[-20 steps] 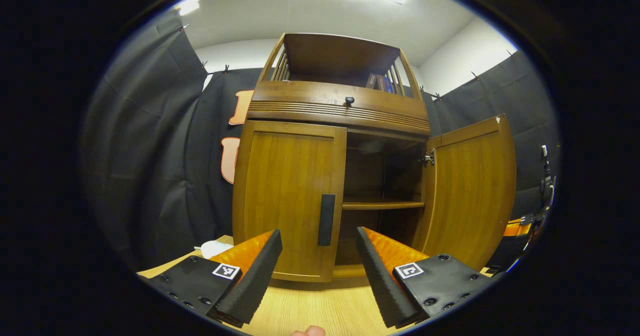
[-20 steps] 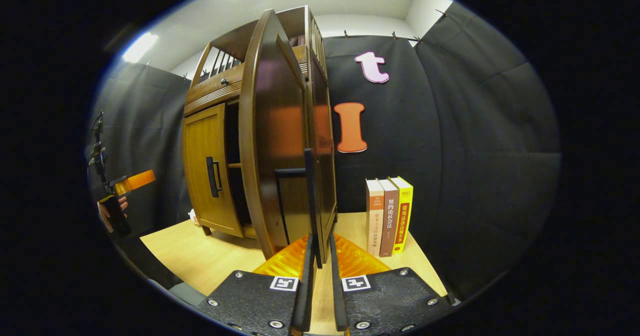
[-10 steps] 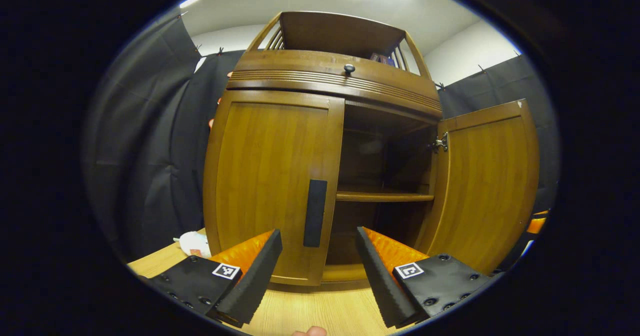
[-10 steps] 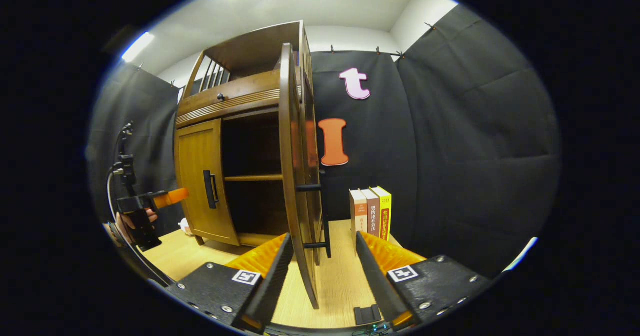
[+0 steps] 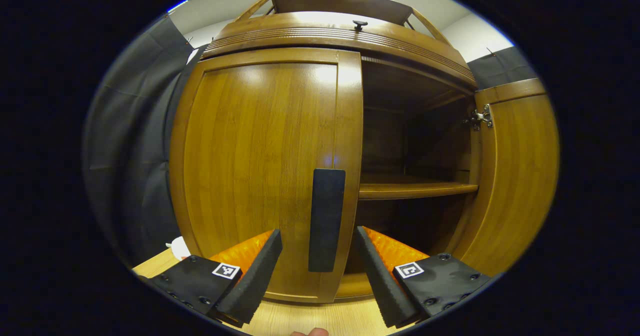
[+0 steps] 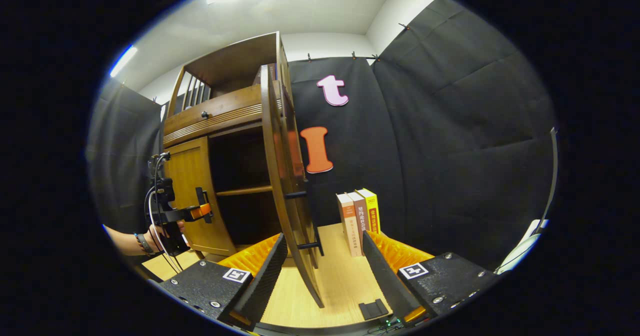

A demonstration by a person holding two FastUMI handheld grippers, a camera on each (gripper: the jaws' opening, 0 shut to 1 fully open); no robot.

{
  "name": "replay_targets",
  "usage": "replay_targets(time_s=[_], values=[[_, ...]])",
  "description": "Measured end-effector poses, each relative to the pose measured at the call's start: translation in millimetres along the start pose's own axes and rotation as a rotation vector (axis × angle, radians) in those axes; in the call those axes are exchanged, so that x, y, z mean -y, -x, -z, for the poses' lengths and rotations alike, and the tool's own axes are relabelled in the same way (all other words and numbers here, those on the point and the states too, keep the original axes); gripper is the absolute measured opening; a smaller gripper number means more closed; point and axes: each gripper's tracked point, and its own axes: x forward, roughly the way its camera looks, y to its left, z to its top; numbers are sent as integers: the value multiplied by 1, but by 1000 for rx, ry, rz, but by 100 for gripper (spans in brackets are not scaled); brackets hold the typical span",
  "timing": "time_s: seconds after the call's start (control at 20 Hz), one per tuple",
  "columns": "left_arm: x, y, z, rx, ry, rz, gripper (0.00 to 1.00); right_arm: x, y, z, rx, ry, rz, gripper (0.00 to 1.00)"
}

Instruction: Open the right door of the double-door shoe cabinet with the right hand, and open the left door with the left hand.

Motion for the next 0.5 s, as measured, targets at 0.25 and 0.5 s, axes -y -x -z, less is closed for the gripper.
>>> replay_targets(time_s=[0.25,0.5], values=[[-11,-17,-4,22,-17,-19,93,13,2,6,-11,-15,35,100],[-8,-29,-10,53,-48,-7,90,14,-3,2,0,-21,39,100]])
